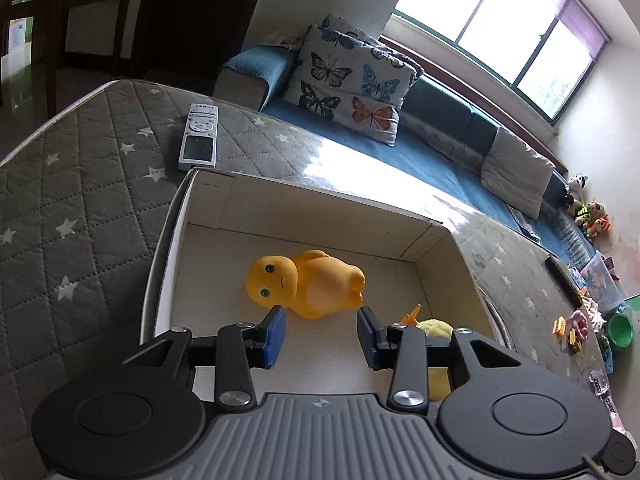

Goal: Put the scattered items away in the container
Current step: 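Open the left tool to release the orange duck into the box, then lower the left tool onto the yellow rubber duck and grasp it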

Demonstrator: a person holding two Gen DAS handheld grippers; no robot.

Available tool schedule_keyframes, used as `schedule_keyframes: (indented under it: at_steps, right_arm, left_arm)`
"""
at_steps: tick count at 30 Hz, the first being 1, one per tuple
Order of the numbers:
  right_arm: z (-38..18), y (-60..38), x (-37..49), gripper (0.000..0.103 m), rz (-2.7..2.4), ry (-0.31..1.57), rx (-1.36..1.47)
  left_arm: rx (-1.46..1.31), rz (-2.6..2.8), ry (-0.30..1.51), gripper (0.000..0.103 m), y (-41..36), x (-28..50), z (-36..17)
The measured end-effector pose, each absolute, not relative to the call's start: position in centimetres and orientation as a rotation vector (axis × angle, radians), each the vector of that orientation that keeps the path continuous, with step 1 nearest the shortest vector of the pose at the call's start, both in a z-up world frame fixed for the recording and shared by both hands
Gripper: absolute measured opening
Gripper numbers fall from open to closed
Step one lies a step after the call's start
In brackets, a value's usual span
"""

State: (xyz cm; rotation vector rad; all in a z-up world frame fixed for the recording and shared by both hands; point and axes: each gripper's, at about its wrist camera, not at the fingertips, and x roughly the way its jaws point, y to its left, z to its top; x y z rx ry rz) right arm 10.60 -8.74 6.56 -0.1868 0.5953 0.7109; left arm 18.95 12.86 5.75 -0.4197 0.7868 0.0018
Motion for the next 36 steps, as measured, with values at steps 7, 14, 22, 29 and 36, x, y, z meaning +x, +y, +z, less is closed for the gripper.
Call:
schedule_keyframes:
  at_steps: [7, 14, 22, 29, 36]
  right_arm:
    - [6.2, -9.8, 8.7, 0.064, 0.69, 0.583, -0.195]
    - [5.1, -11.1, 6.6, 0.064, 0.661, 0.596, -0.211]
    - [4.0, -12.6, 5.7, 0.064, 0.628, 0.627, -0.184]
    - [2.8, -13.2, 5.8, 0.064, 0.616, 0.658, -0.171]
    - [1.8, -12.6, 7.0, 0.064, 0.621, 0.686, -0.162]
  left_arm:
    - [-0.402, -0.024, 0.743, 0.042, 12.0, 16.3, 7.0]
    - [-0.373, -0.077, 0.728, 0.042, 9.7, 13.8, 7.2]
    - [-0.37, -0.127, 0.77, 0.042, 7.2, 12.6, 5.6]
    - [-0.361, -0.135, 0.813, 0.042, 5.8, 12.6, 4.2]
    - [-0.367, -0.125, 0.837, 0.042, 5.6, 13.1, 3.5]
